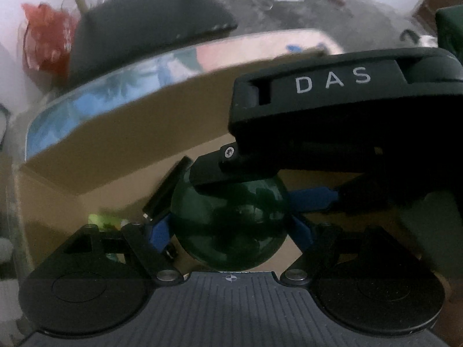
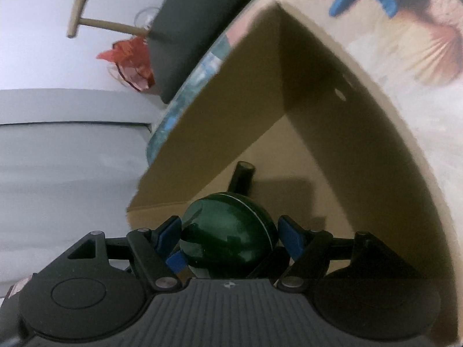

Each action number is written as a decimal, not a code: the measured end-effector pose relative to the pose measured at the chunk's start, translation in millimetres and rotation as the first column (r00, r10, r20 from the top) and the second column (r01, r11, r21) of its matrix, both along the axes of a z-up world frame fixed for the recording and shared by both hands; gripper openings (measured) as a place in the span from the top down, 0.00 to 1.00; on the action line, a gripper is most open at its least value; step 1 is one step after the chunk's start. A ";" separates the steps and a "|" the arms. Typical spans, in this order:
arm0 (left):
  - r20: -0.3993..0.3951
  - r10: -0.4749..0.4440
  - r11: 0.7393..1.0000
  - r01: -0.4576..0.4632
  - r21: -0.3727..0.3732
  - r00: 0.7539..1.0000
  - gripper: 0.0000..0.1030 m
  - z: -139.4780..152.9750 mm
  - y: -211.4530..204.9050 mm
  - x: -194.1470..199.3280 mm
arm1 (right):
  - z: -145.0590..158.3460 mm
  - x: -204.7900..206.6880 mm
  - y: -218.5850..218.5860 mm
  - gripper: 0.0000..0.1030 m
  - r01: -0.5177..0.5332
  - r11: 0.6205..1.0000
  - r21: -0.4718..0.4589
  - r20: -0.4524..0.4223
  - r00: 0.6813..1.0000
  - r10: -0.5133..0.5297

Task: Organize rigid objects
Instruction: 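Carry the green ball over the box and open the right gripper, then withdraw the right gripper up from the box, then move the right gripper to the clear glass cup and close on it, then carry the clear glass cup over the box and lower it inside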

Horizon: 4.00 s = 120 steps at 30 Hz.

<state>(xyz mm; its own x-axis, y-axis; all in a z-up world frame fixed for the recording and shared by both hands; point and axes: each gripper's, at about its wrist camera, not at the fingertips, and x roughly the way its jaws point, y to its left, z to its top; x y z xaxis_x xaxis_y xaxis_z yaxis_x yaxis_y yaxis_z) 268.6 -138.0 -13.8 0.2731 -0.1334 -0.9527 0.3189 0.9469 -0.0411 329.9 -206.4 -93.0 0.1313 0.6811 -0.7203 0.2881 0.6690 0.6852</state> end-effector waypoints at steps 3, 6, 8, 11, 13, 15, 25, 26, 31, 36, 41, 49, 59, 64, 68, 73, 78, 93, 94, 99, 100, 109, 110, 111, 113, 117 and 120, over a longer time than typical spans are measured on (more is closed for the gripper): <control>-0.042 0.020 1.000 -0.020 0.005 0.999 0.20 -8.7 1.2 1.6 | -15.8 5.3 4.4 0.26 -0.011 1.000 -0.011 -0.018 1.000 0.010; -0.067 0.028 0.999 -0.026 0.018 0.997 0.20 -18.9 2.8 5.8 | -29.4 7.3 6.6 0.26 -0.010 1.000 -0.008 -0.025 1.000 0.010; -0.075 0.030 0.999 -0.028 0.026 0.997 0.20 -21.1 2.5 4.5 | -33.9 7.3 6.8 0.26 -0.012 1.000 -0.008 -0.025 1.000 0.011; -0.086 0.031 0.999 -0.028 0.038 0.996 0.20 -20.8 0.8 -1.4 | -38.3 5.5 6.3 0.26 -0.019 1.000 -0.009 -0.025 1.000 0.019; -0.088 0.025 0.999 -0.022 0.043 0.996 0.20 -19.5 -0.4 -5.8 | -39.3 3.3 6.4 0.26 -0.024 1.000 -0.021 -0.025 0.999 0.023; -0.078 0.030 0.999 -0.027 0.043 0.997 0.19 -15.4 0.4 -10.6 | -38.7 2.0 4.1 0.26 -0.020 0.999 -0.044 -0.015 1.000 0.020; 0.029 0.030 1.000 -0.030 0.005 0.999 0.14 23.8 14.3 -33.3 | -12.9 -12.9 -12.6 0.25 0.063 0.996 -0.057 0.077 0.995 -0.059; 0.043 0.029 1.000 -0.029 -0.002 0.999 0.14 31.4 15.9 -37.8 | -4.4 -16.3 -14.2 0.24 0.071 0.996 -0.058 0.104 0.992 -0.065; 0.120 0.014 0.999 -0.009 -0.039 0.993 0.14 55.5 29.5 -50.6 | 43.7 -42.9 -22.8 0.20 0.123 0.988 -0.095 0.245 0.965 -0.097; 0.210 -0.005 0.995 0.025 -0.091 0.978 0.14 88.3 46.5 -78.7 | 94.4 -76.9 -29.2 0.20 0.170 0.982 -0.085 0.368 0.921 -0.127; 0.247 -0.031 0.986 0.071 -0.154 0.969 0.14 106.0 73.8 -119.8 | 133.7 -138.8 -31.0 0.20 0.170 0.980 -0.106 0.456 0.884 -0.104; 0.168 -0.109 0.977 0.137 -0.164 0.980 0.14 93.9 108.5 -189.0 | 129.9 -224.2 -7.0 0.20 0.108 0.977 -0.185 0.400 0.916 -0.026; 0.200 -0.241 0.968 0.250 -0.023 0.950 0.14 41.5 118.7 -244.1 | 100.9 -260.9 71.0 0.20 -0.176 0.887 -0.427 0.453 0.808 0.378; 0.256 -0.233 0.972 0.219 0.080 0.938 0.24 -2.9 115.6 -251.1 | 94.5 -258.6 102.1 0.19 -0.325 0.773 -0.544 0.492 0.623 0.608; 0.283 -0.210 0.976 0.184 0.113 0.936 0.29 -27.8 112.2 -249.1 | 87.4 -248.8 115.4 0.19 -0.404 0.695 -0.594 0.504 0.487 0.714; 0.313 -0.147 0.987 0.120 0.104 0.938 0.36 -40.7 106.9 -241.4 | 78.9 -244.0 123.2 0.25 -0.502 0.627 -0.596 0.503 0.376 0.779; 0.352 -0.108 0.991 0.072 0.112 0.930 0.36 -45.8 98.9 -232.9 | 66.5 -246.3 128.0 0.30 -0.553 0.552 -0.624 0.476 0.291 0.830; 0.407 -0.151 0.987 0.111 0.119 0.901 0.35 -53.5 76.4 -218.4 | 65.2 -238.9 101.4 0.30 -0.554 0.538 -0.635 0.464 0.284 0.839; 0.412 -0.166 0.985 0.130 0.115 0.896 0.35 -53.7 72.4 -218.1 | 66.0 -239.3 96.8 0.30 -0.542 0.540 -0.644 0.456 0.295 0.840; 0.452 -0.257 0.966 0.223 0.129 0.854 0.33 -58.8 54.3 -224.5 | 63.1 -233.3 80.8 0.23 -0.513 0.554 -0.655 0.431 0.349 0.832; 0.460 -0.272 0.962 0.236 0.136 0.845 0.32 -60.2 53.0 -225.9 | 62.0 -232.6 79.6 0.23 -0.513 0.556 -0.653 0.428 0.355 0.831; 0.484 -0.364 0.931 0.292 0.220 0.795 0.29 -77.9 54.6 -224.1 | 50.2 -235.5 92.6 0.13 -0.516 0.517 -0.683 0.388 0.344 0.855; 0.489 -0.364 0.931 0.290 0.222 0.793 0.29 -79.1 55.2 -222.5 | 48.0 -233.1 93.0 0.17 -0.514 0.518 -0.684 0.383 0.350 0.855; 0.493 -0.365 0.930 0.289 0.226 0.790 0.29 -80.2 55.4 -221.0 | 47.1 -232.0 92.3 0.21 -0.511 0.520 -0.684 0.382 0.357 0.852; 0.510 -0.365 0.931 0.287 0.227 0.779 0.28 -81.7 56.0 -217.6 | 46.1 -228.7 91.0 0.23 -0.510 0.529 -0.678 0.379 0.374 0.846; 0.532 -0.355 0.935 0.285 0.211 0.769 0.25 -83.7 57.9 -214.9 | 45.7 -227.1 88.4 0.23 -0.504 0.540 -0.674 0.385 0.384 0.839; 0.548 -0.348 0.937 0.285 0.201 0.761 0.26 -84.7 62.0 -216.8 | 46.5 -228.7 87.5 0.23 -0.502 0.541 -0.675 0.387 0.383 0.839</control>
